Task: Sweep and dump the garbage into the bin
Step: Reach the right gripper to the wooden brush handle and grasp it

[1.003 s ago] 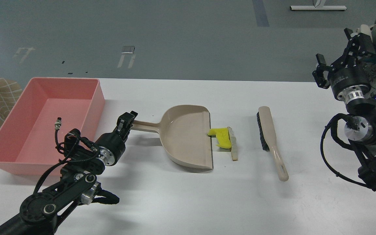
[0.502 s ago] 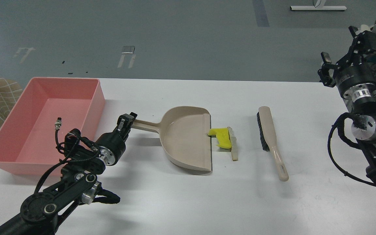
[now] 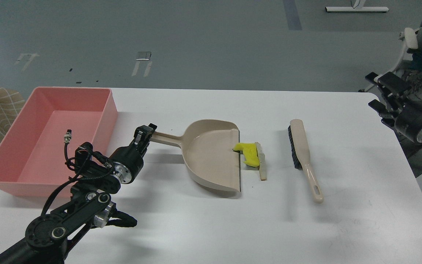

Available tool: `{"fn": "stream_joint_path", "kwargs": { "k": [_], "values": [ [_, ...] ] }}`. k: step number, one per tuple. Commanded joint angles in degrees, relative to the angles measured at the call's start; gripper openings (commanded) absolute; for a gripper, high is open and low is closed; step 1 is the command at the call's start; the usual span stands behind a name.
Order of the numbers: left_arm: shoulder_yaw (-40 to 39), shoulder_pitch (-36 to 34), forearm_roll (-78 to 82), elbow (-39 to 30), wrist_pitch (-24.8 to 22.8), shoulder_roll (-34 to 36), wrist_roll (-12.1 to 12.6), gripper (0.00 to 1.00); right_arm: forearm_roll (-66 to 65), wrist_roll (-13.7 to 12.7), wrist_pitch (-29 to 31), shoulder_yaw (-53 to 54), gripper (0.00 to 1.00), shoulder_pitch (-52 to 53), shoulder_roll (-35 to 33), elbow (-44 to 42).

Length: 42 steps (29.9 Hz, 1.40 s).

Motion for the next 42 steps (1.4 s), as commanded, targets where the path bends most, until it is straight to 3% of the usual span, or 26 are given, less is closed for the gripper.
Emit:
{"fn": "stream_joint_path", "kwargs": {
  "k": [1,8,15,19,30,39,42],
  "values": [
    [0.04,-0.12,0.01,-0.02,0.01,-0.55,-0.01,0.0,-6.54,-0.01,-0.07,-4.99,1.0,-0.52,-5.64,8.53],
    [0.04,-0.3,0.1,-0.02,0.09,-0.99,-0.01,0.0,-19.29,-1.76,-0.6,-10.44,1.0,-2.54,-8.9,18.57],
    [0.04,-0.56,0.8,-0.02,0.53,-1.08,-0.45,0.0,-22.9,-4.13,-0.86,-10.53,1.0,-3.33,-7.06,18.57],
    [0.13,-0.21,6.67,0.94,1.32,-1.17,-2.56,0.0,-22.73,-5.45,-1.04,-10.62,1.0,-3.42,-5.39,18.48],
    [0.13,-0.04,8.45,1.12,2.38,-1.96,-4.06,0.0,-22.73,-8.18,-1.3,-10.35,1.0,-3.95,-1.53,18.04],
    [0.13,0.05,8.45,1.12,2.29,-2.75,-4.5,0.0,-22.9,-11.34,-2.7,-10.44,0.92,-4.12,1.64,17.69],
    [0.13,0.05,8.45,1.12,2.29,-2.75,-4.5,0.0,-22.9,-11.69,-2.88,-10.44,0.81,-4.03,1.64,17.95]
  ]
}}
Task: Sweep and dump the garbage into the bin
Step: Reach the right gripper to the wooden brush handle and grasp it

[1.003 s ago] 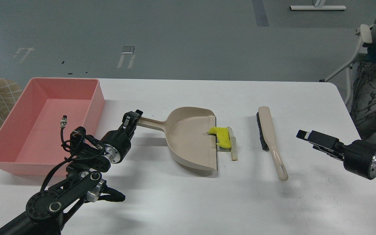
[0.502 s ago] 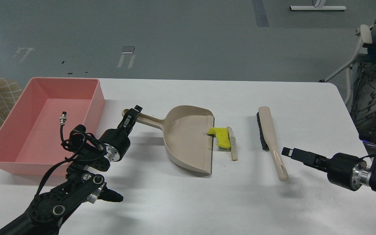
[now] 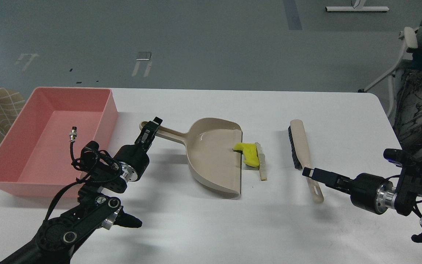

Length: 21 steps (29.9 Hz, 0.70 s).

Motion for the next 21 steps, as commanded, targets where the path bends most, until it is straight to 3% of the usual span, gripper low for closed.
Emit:
{"fn": "stream_joint_path", "kwargs": {
  "k": [1,3,13,17,21],
  "values": [
    [0.0,-0.07,-0.01,-0.01,-0.01,-0.04,-0.02,0.0,0.0,-0.51,-0.22,-0.02,0.77,0.03,0.14,0.35],
    [0.0,-0.07,-0.01,-0.01,-0.01,-0.04,-0.11,0.0,-0.18,-0.51,-0.22,-0.11,0.69,-0.06,0.05,0.53],
    [-0.09,0.11,-0.01,-0.01,-0.01,-0.13,-0.72,0.0,-0.27,-1.75,-0.22,-0.11,0.67,-0.14,0.05,0.79],
    [-0.09,0.11,-0.01,-0.01,-0.01,-0.13,-0.81,0.0,-0.35,-1.83,-0.22,-0.11,0.6,-0.14,0.14,0.7],
    [-0.09,0.11,-0.01,-0.1,-0.01,-0.13,-0.81,0.0,-0.35,-1.83,-0.22,-0.11,0.59,-0.14,0.14,0.7]
  ]
}}
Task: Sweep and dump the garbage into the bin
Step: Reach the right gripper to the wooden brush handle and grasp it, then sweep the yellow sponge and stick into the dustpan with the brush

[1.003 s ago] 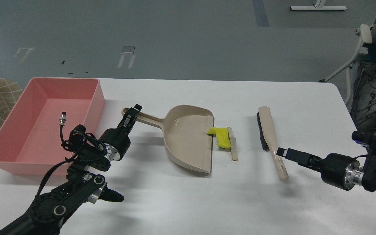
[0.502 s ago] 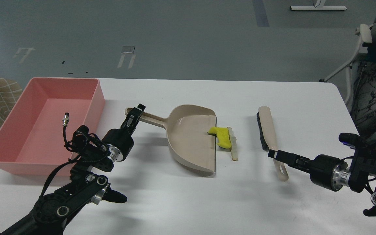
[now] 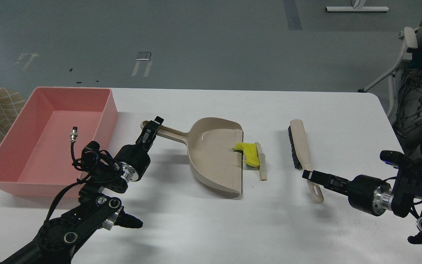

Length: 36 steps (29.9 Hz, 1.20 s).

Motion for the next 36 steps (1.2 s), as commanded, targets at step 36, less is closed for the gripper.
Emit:
{"fn": "stream_joint_path", "kwargs": {
  "k": [36],
  "values": [
    [0.08,0.0,0.08,-0.08,0.0,0.0,-0.1,0.0,0.08,-0.88,0.1,-0.15,0.45,0.09,1.18,0.77]
  ]
}}
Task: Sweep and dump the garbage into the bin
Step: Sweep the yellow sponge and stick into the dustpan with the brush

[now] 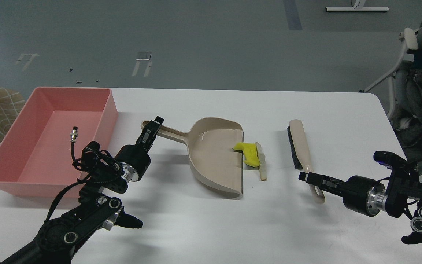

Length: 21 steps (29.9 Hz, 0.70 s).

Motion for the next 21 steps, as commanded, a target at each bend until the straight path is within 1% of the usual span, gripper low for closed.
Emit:
{"fn": "stream_joint_path", "kwargs": {
  "k": [1,2,3,4,6,7,10,14,18,21],
  "values": [
    [0.0,0.0,0.02,-0.03,0.0,-0.01,0.02,0.0,0.0,0.05,0.0,-0.06,0.43,0.0,-0.35,0.69],
    [0.0,0.0,0.02,-0.03,0.0,-0.01,-0.07,0.0,0.0,0.05,0.0,-0.06,0.41,0.0,-0.43,0.78],
    [-0.09,0.0,0.02,-0.03,0.0,-0.01,-0.07,0.0,0.0,0.05,0.0,-0.06,0.36,0.0,-0.43,0.95],
    [-0.09,0.0,0.02,-0.03,0.0,-0.01,-0.07,0.0,0.0,-0.03,0.09,-0.06,0.27,0.0,-0.43,1.13],
    [-0.09,0.0,0.02,-0.03,0.0,-0.01,0.02,0.0,0.0,-0.12,0.17,-0.06,0.17,0.0,-0.43,1.13],
    [-0.09,0.0,0.02,-0.03,0.0,-0.01,-0.07,0.0,0.0,-0.3,0.26,-0.06,0.11,0.0,-0.43,1.22],
    [-0.09,0.0,0.02,-0.11,0.0,-0.01,-0.07,0.0,0.0,-0.91,0.53,-0.06,0.0,0.0,-0.52,1.57],
    [-0.09,0.0,0.02,-0.11,0.0,-0.01,-0.07,0.0,0.08,-1.26,0.61,-0.15,0.0,0.0,-0.61,2.0],
    [-0.09,0.0,0.02,-0.11,0.0,-0.01,-0.07,0.0,0.08,-3.46,0.61,0.02,0.0,0.18,-1.05,3.06],
    [0.0,0.0,0.02,-0.11,0.0,-0.01,-0.07,0.0,0.08,-3.81,0.61,0.02,0.0,0.35,-1.49,3.59]
  ]
}}
